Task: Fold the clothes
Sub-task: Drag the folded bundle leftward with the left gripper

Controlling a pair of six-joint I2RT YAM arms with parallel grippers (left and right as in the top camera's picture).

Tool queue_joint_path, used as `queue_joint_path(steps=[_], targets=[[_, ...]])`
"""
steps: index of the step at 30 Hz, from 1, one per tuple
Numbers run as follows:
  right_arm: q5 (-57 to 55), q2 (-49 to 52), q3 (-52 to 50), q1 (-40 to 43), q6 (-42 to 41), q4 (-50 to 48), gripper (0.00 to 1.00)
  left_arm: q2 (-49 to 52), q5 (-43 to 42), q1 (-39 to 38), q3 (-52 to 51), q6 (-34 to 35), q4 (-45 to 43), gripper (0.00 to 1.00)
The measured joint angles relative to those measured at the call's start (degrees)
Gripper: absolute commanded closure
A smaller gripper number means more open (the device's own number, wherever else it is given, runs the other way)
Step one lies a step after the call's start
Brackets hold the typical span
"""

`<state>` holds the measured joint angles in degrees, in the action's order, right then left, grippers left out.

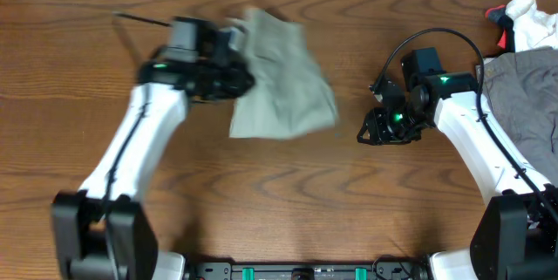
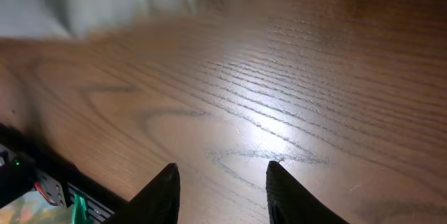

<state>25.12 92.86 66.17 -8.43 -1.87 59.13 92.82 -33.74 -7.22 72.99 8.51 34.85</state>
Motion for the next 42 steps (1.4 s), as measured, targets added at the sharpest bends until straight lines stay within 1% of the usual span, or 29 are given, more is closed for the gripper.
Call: queue_joint_path(steps=[3, 7, 16, 19, 25, 31, 32, 33, 34, 38, 42], targets=[[-0.02, 0.00, 0.00, 0.00, 0.00, 0.00, 0.61, -0.09, 2.93, 4.70, 0.15, -2.78, 2.71, 0.94], [-0.02, 0.00, 0.00, 0.00, 0.00, 0.00, 0.61, 3.06, 8.94, 10.49, 0.11, -5.38, 4.26, 0.94], [0.00, 0.00, 0.00, 0.00, 0.00, 0.00, 0.61, 6.38, 19.06, 20.24, 0.09, -7.06, 8.79, 0.94], [0.00, 0.00, 0.00, 0.00, 0.00, -0.11, 0.60, 6.75, 21.79, 23.61, 0.04, -6.73, 9.68, 0.94], [-0.02, 0.00, 0.00, 0.50, 0.00, -0.26, 0.60, 6.80, 23.87, 29.62, 0.04, -4.85, 11.80, 0.94], [-0.02, 0.00, 0.00, 0.68, 0.02, -0.26, 0.60, 6.80, 24.79, 33.75, -0.04, 0.37, 15.34, 0.94], [0.00, 0.00, 0.00, 0.68, 0.02, -0.26, 0.60, 6.80, 24.94, 34.18, -0.09, 1.38, 15.98, 0.86], [-0.02, 0.00, 0.00, 0.68, 0.00, -0.28, 0.60, 6.80, 25.05, 34.38, -0.15, 1.86, 16.50, 0.74], [0.00, 0.00, 0.00, 0.70, 0.00, -0.26, 0.60, 6.80, 25.24, 34.53, -0.17, 2.62, 17.25, 0.67], [-0.02, 0.00, 0.00, 0.70, 0.00, 0.09, 0.60, 6.80, 25.79, 34.62, -0.31, 4.44, 20.00, 0.60], [0.00, 0.00, 0.00, 0.70, 0.00, 0.90, 0.60, 6.78, 27.08, 35.43, -0.33, 5.07, 22.29, 0.60]])
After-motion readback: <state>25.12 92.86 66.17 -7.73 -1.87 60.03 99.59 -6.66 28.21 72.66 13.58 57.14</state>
